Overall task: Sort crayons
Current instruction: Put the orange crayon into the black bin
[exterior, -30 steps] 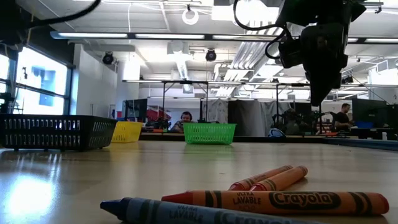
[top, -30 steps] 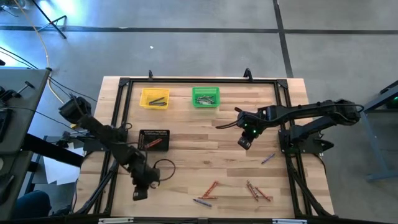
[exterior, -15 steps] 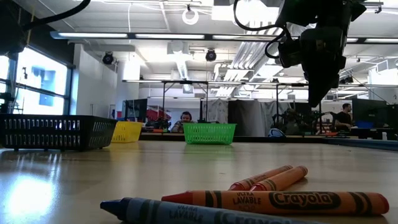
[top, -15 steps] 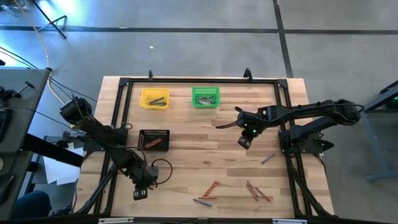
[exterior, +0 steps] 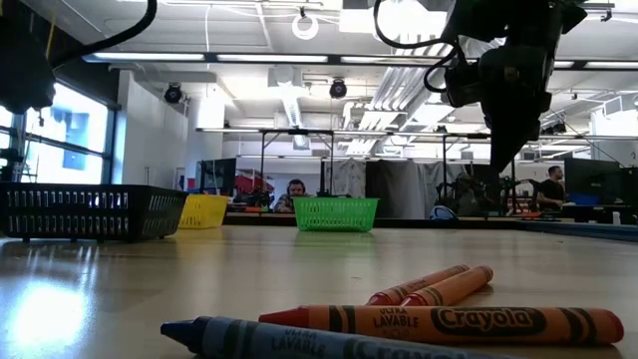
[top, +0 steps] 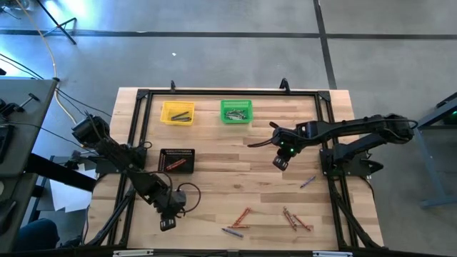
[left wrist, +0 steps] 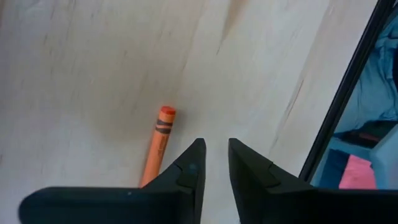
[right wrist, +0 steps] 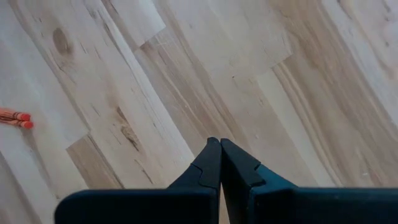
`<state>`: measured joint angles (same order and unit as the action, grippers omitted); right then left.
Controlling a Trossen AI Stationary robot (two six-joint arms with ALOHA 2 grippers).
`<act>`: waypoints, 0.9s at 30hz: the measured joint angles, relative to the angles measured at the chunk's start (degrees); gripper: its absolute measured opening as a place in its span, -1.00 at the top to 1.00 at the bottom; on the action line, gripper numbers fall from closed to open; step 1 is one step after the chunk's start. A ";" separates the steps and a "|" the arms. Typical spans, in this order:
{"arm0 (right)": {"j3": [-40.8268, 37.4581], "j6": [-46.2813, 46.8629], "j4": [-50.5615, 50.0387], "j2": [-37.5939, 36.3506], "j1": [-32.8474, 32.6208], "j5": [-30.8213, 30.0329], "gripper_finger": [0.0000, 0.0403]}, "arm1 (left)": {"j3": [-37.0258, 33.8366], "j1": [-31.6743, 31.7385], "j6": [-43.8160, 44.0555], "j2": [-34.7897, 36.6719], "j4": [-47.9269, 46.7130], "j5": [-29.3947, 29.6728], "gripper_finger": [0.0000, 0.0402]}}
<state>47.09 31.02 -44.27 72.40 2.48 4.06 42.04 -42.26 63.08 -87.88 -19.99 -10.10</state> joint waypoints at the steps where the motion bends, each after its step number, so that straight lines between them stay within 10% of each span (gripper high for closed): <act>1: 0.00 -0.02 0.03 0.00 0.02 -0.06 1.00 | 0.00 0.00 0.24 0.00 -0.04 -0.11 0.68; 27: 0.00 0.00 1.27 0.00 0.02 -0.05 1.00 | 0.02 -1.33 -19.87 -0.02 -2.92 3.46 0.35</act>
<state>47.09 31.03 -43.01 72.40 2.50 4.01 42.06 -43.59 43.21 -87.90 -22.91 -6.64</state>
